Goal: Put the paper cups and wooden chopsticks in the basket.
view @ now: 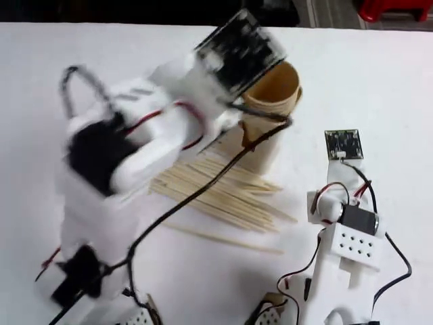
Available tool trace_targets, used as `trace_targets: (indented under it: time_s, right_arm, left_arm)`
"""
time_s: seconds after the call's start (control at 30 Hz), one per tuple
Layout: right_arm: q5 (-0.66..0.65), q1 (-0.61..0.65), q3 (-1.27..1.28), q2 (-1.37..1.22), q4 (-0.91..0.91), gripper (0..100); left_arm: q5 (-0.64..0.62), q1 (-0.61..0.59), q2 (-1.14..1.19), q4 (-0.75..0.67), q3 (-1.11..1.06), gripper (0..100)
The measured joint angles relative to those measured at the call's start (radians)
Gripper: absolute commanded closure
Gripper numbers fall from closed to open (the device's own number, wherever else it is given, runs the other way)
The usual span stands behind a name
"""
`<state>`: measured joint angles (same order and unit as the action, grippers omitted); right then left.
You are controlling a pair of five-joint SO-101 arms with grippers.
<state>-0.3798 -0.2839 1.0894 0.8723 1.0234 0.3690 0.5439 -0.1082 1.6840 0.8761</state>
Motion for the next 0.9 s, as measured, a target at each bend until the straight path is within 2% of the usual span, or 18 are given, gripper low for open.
trace_targets:
  time_s: [0.13,0.23,0.43,0.57,0.77,0.9]
  right_arm:
    - [0.0,0.005,0.011,0.0,0.0,93.6]
    - [0.0,0.029,0.011,0.0,0.017,93.6]
    - [0.0,0.037,0.011,0.0,0.038,93.6]
    - [0.0,0.08,0.011,0.0,0.089,93.6]
    - [0.0,0.137,-0.014,0.0,0.13,93.6]
    - [0.0,0.218,-0.017,0.0,0.13,93.6]
  left_arm:
    - [0.011,-0.103,-0.1,0.078,-0.002,98]
    - [-0.031,-0.173,-0.184,0.095,-0.002,98]
    - [-0.061,-0.21,-0.411,0.101,-0.103,98]
    - [-0.087,-0.267,-0.563,0.063,-0.333,98]
    - [-0.114,-0.411,-0.89,-0.158,-0.815,98]
    - [-0.114,-0.512,-1.089,-0.282,-1.155,98]
